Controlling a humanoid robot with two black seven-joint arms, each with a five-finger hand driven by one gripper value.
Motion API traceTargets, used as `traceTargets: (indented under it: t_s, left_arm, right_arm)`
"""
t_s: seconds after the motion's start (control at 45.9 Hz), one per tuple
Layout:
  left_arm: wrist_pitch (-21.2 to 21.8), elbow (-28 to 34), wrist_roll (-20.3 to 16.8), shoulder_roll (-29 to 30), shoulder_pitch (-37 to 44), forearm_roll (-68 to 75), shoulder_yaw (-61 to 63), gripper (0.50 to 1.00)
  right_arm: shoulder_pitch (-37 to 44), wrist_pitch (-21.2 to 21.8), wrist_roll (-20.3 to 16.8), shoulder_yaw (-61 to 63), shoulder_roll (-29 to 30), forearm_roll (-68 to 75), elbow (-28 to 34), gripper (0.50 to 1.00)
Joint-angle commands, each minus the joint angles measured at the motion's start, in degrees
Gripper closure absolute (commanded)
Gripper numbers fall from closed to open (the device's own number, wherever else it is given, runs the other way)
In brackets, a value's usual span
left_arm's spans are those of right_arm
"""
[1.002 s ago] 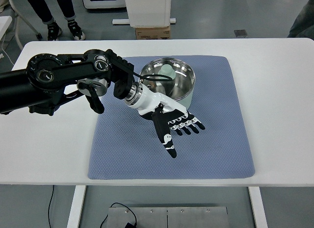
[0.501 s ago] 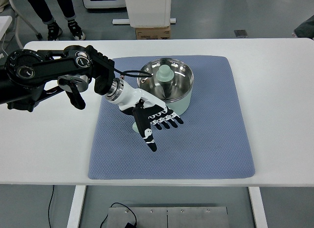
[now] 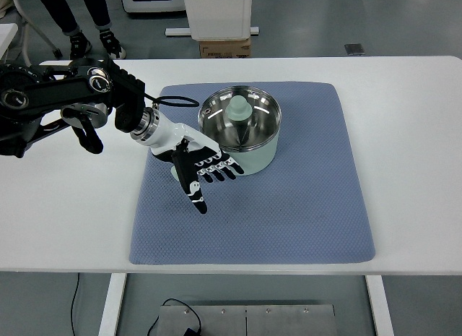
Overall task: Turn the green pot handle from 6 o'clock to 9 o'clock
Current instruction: 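Push the saucepan rim with the left hand, turning the handle toward the left arm, then continue sweeping the left hand toward the left arm, rotating the pot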
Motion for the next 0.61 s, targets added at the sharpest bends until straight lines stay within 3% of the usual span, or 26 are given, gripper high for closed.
traceTargets:
  t_s: [0.0,0.588]
  left_arm:
    - [0.0,0.1,0.0,0.6,-0.4,0.1,0.4,0.5]
    - [0.0,1.9,0.0,6.4,0.0,1.6,1.6,0.5]
  right_arm:
    - [0.0,0.0,0.0,0.0,0.0,0.0,0.0,0.5]
    - [0.0,0.0,0.0,0.0,0.0,0.0,0.1,0.5]
